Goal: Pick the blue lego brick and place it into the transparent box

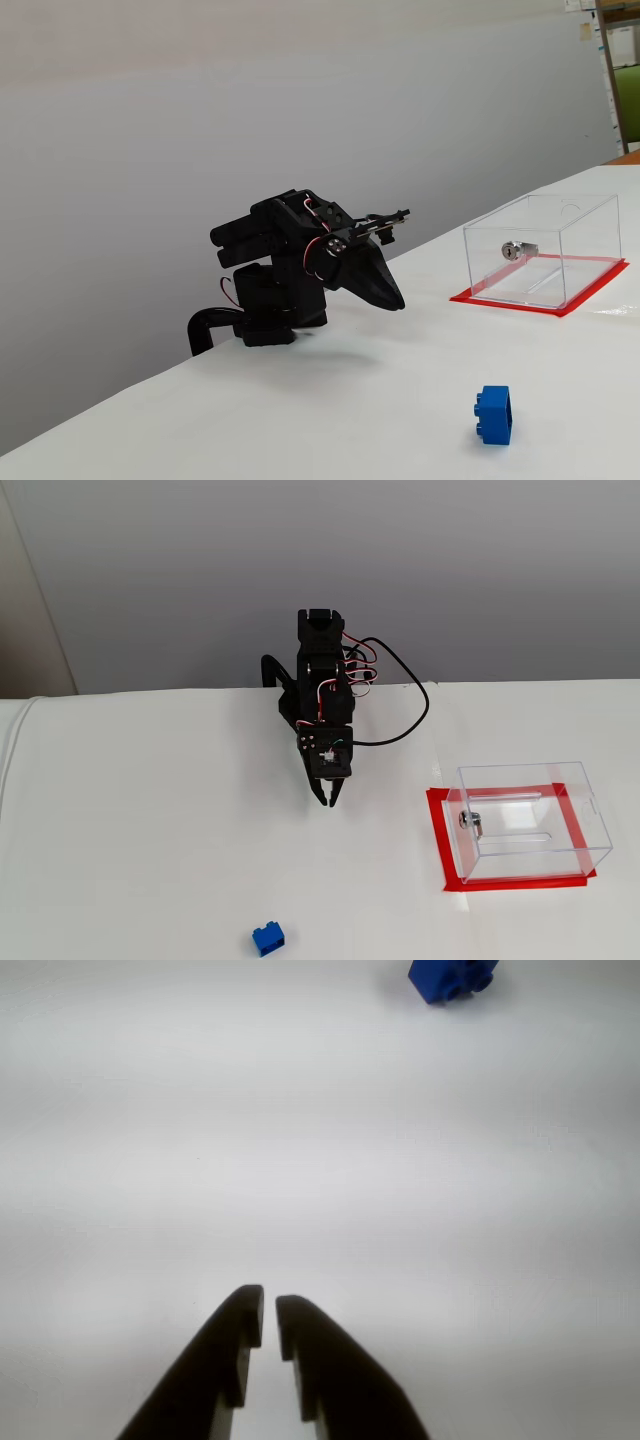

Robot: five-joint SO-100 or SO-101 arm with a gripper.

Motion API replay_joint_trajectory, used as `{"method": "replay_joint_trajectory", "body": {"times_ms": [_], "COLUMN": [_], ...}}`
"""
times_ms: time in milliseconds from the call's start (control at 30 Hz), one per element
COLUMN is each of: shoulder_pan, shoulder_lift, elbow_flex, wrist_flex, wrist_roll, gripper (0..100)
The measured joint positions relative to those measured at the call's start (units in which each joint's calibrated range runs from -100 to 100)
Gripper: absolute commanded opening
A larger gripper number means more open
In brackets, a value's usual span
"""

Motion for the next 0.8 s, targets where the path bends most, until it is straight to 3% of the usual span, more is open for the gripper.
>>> {"method": "replay_joint_trajectory", "body": {"times_ms": [533, 800], "shoulder_pan": [-3.3, -6.4], "shoulder_lift": [0.0, 0.0], "elbow_flex": [0.0, -2.8], "wrist_flex": [0.0, 6.4], "wrist_roll": [0.0, 0.0], "gripper": [2, 1]}}
